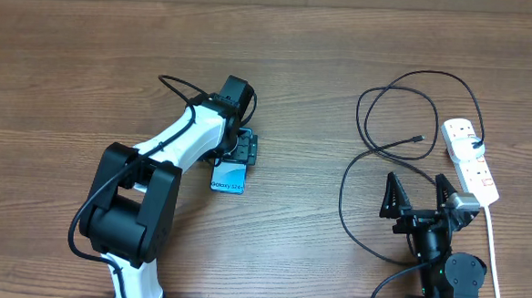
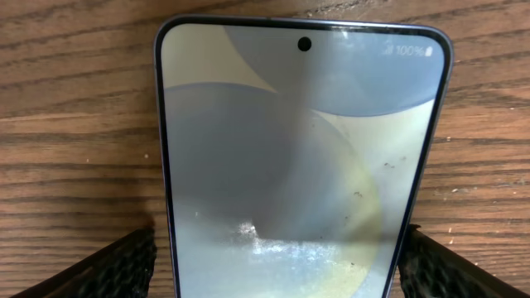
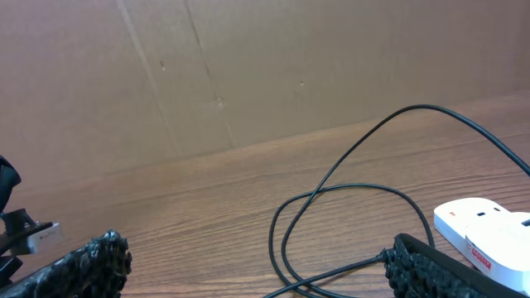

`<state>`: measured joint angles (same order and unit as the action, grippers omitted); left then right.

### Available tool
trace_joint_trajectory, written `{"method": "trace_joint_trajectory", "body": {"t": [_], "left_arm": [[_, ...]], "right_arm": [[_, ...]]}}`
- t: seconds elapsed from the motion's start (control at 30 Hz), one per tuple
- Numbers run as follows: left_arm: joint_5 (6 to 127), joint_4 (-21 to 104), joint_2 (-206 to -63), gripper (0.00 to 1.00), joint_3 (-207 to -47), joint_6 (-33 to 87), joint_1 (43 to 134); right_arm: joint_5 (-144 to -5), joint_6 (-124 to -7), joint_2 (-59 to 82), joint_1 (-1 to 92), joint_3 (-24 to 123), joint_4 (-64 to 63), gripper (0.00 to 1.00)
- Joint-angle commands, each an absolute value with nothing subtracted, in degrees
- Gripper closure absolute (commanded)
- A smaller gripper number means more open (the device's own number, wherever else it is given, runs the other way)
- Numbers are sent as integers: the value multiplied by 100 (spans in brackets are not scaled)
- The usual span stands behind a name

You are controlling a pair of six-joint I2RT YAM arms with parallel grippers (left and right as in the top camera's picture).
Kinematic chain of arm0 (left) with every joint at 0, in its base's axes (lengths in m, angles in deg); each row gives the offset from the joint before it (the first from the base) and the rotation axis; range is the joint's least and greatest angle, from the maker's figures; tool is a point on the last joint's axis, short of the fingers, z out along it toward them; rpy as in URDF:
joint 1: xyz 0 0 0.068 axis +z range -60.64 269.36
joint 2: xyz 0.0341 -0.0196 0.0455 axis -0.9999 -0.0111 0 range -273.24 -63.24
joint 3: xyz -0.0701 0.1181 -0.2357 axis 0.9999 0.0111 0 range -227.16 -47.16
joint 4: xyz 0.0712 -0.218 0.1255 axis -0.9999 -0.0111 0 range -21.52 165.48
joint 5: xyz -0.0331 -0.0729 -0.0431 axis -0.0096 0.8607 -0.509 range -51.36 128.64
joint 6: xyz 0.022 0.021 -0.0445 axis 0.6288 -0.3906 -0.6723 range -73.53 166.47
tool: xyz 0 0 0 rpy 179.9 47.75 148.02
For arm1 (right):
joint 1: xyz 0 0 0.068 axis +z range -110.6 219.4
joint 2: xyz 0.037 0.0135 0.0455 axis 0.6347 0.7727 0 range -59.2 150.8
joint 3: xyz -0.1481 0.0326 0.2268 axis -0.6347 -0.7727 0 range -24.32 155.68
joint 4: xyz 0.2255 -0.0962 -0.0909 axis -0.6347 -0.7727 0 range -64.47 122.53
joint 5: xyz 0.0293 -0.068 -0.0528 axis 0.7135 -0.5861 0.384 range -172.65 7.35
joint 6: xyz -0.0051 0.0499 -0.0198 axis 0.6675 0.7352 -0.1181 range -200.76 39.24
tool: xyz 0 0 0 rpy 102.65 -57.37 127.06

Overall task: Plug charger to phone and switch on socket
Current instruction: 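Lower the left gripper and grasp the phone's top edge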

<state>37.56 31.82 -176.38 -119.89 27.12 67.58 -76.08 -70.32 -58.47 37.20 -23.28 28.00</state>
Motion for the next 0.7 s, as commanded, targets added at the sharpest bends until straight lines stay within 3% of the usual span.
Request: {"method": "trace_joint_trajectory", "body": {"t": [0.0, 0.23, 0.4, 0.67], "left_arm": [[3972, 3072, -17832, 10, -11734, 2672, 6754], [3977, 2919, -17832, 5, -11734, 2672, 6754], [3979, 2898, -17832, 17, -11734, 2672, 6754], [4020, 2878, -17832, 22, -11734, 2672, 6754]], "right_arm": [[-7661, -7058, -5904, 3747, -2387, 2822, 0], [-7661, -7056, -5904, 3747, -2387, 2822, 0], [-7661, -7058, -5904, 3747, -2387, 2822, 0], [-7661, -7058, -5904, 3747, -2387, 2822, 0]]}}
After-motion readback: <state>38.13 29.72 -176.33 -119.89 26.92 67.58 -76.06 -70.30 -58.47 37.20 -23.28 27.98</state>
